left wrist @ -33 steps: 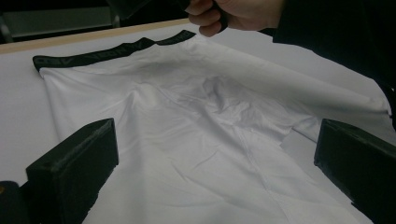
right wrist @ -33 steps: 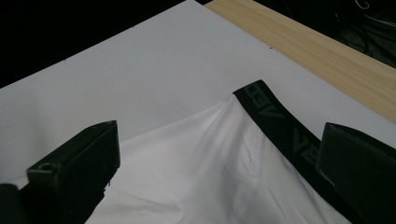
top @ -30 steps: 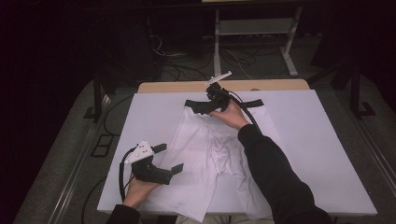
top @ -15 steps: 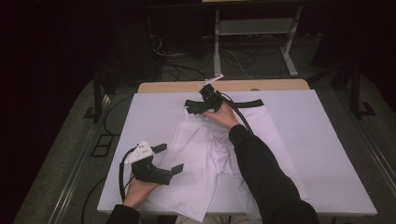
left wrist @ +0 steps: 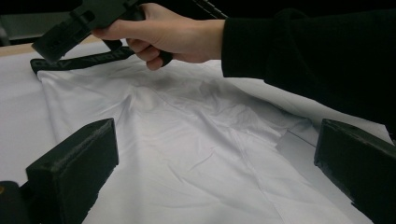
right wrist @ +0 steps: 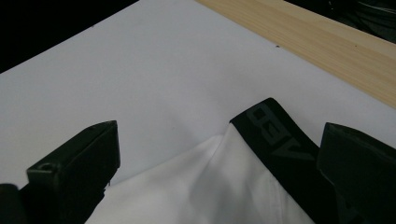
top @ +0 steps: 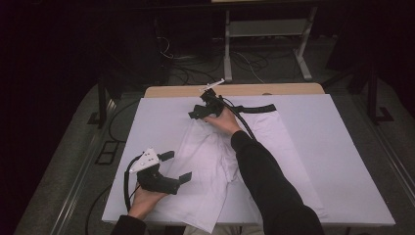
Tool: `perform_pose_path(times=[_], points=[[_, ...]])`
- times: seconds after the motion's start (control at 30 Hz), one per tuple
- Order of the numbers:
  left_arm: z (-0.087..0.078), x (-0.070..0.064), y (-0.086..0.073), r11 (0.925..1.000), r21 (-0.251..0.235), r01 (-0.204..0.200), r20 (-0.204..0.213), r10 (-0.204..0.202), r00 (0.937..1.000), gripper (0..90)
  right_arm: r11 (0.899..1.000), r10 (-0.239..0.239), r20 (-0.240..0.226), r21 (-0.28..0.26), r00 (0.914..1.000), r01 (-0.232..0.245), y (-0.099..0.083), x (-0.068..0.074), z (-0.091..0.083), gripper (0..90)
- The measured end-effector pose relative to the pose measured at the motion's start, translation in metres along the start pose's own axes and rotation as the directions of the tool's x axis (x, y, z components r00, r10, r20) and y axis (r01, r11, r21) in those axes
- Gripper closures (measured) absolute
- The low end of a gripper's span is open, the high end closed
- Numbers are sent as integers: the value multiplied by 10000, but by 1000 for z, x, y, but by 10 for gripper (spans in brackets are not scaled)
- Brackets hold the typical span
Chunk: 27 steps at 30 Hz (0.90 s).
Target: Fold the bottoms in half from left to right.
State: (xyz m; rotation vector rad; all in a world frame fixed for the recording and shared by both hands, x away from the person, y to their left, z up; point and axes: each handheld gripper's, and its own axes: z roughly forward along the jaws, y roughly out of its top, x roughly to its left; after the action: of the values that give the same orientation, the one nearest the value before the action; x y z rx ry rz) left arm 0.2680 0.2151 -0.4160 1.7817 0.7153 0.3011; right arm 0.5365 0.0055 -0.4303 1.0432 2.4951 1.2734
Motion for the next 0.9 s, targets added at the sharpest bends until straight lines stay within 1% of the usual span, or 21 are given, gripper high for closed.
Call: perform_pose_path(times=[0.07,0.1,0.13,0.2,0.23,0.3,0.37,0.43,0.53,0.6,0.63,0.67,0.7,0.77,0.8,0.83,0.9], points=[[0,0,0,10000,-23,17,2,-17,10000,0,10000,55,28,13,10000,-56,2,-1,6,0],[0,0,0,10000,-30,12,1,-12,10000,0,10000,55,28,13,10000,-56,2,-1,6,0],[0,0,0,10000,-31,13,-4,-13,10000,0,9998,177,-38,-21,9998,-177,3,-1,11,0],[1,0,0,10000,-18,14,26,-14,10000,0,9998,207,-17,16,9998,-207,4,-1,12,0],[2,0,1,10000,-7,-24,67,24,10000,0,9999,139,79,93,9999,-140,6,-1,16,0],[2,0,1,10000,-3,-31,81,31,10000,0,9999,79,148,124,9999,-81,7,-1,17,0],[2,0,1,10000,-12,-29,101,29,9999,0,9996,24,360,262,9993,-33,8,-1,22,0],[3,-1,1,10000,-16,-30,118,30,9999,0,9994,19,397,352,9992,-33,8,-1,24,0],[3,0,1,10000,-20,-26,124,26,9999,0,9995,152,412,282,9990,-163,8,-3,29,52],[3,0,1,10000,-18,-27,126,28,9999,0,9995,139,420,273,9990,-150,8,-3,29,69],[3,0,1,10000,-13,-30,118,30,9999,0,9994,149,545,295,9984,-166,8,-3,32,109],[3,0,1,10000,-13,-30,118,30,9999,0,9994,149,545,295,9984,-166,8,-3,32,109],[3,0,1,10000,-8,-45,128,45,9999,0,9991,163,703,370,9974,-190,8,-3,35,135],[4,0,1,10000,-7,-51,141,51,9999,0,9990,186,729,383,9972,-214,8,-3,37,136],[4,0,1,10000,1,-65,151,65,9999,0,9992,128,773,367,9969,-157,8,-3,38,162],[4,0,1,10000,7,-62,158,61,9999,0,9992,128,773,367,9969,-157,8,-3,38,162],[4,0,1,10000,-5,-64,167,64,9998,0,9992,166,921,346,9956,-198,8,-2,40,193]])
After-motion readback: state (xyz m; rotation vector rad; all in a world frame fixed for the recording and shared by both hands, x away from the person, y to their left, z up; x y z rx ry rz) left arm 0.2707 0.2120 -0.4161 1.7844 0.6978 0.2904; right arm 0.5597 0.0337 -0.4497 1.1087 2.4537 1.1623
